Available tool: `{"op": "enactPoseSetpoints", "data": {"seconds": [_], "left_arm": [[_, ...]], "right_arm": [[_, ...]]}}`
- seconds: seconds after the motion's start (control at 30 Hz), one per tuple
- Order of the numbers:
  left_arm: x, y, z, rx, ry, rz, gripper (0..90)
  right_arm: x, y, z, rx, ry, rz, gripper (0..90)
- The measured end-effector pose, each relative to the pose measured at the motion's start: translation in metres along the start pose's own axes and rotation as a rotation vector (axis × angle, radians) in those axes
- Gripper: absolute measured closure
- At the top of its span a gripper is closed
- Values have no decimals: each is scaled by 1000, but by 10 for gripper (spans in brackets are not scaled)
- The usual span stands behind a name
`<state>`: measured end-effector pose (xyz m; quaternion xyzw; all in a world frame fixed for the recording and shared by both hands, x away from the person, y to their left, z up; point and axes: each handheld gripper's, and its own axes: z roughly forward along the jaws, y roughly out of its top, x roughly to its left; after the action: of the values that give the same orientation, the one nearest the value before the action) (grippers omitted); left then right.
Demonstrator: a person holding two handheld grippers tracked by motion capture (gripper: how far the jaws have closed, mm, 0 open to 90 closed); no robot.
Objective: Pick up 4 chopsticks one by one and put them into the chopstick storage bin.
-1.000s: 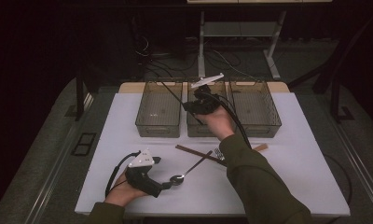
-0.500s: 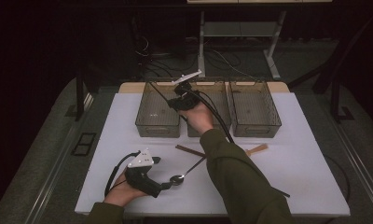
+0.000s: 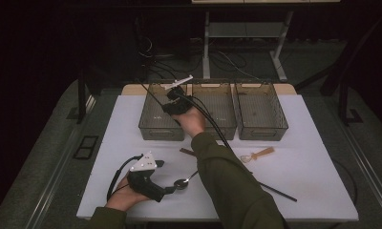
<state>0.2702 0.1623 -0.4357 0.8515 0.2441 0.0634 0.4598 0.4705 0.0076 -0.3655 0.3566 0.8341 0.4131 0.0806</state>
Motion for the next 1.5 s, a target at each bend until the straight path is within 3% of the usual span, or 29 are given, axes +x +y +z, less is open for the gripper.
{"op": "enactPoseSetpoints", "data": {"seconds": [0.27, 0.37, 0.47, 0.8, 1.07, 1.23, 1.5], "left_arm": [[-1, 0, 0, -2, -6, -4, 0], [-1, 0, 0, -1, -6, -3, 0], [0, 0, 0, 1, -5, 3, 0], [0, -1, 0, -1, -2, -4, 0], [-1, -1, 1, -7, 4, -18, 0], [-1, -1, 1, -3, 6, -20, 0], [0, -2, 1, -11, 9, -34, 0]], "right_arm": [[-1, -11, 17, 53, -29, 7, 847], [-1, -11, 15, 45, -32, 5, 708], [0, -9, 11, 37, -38, -7, 636], [-8, -7, -17, 11, -9, 10, 538], [-15, -18, -46, 18, 56, -48, 474], [-18, -25, -64, 2, 75, -99, 407], [-24, -40, -89, -14, 103, -130, 340]]}}
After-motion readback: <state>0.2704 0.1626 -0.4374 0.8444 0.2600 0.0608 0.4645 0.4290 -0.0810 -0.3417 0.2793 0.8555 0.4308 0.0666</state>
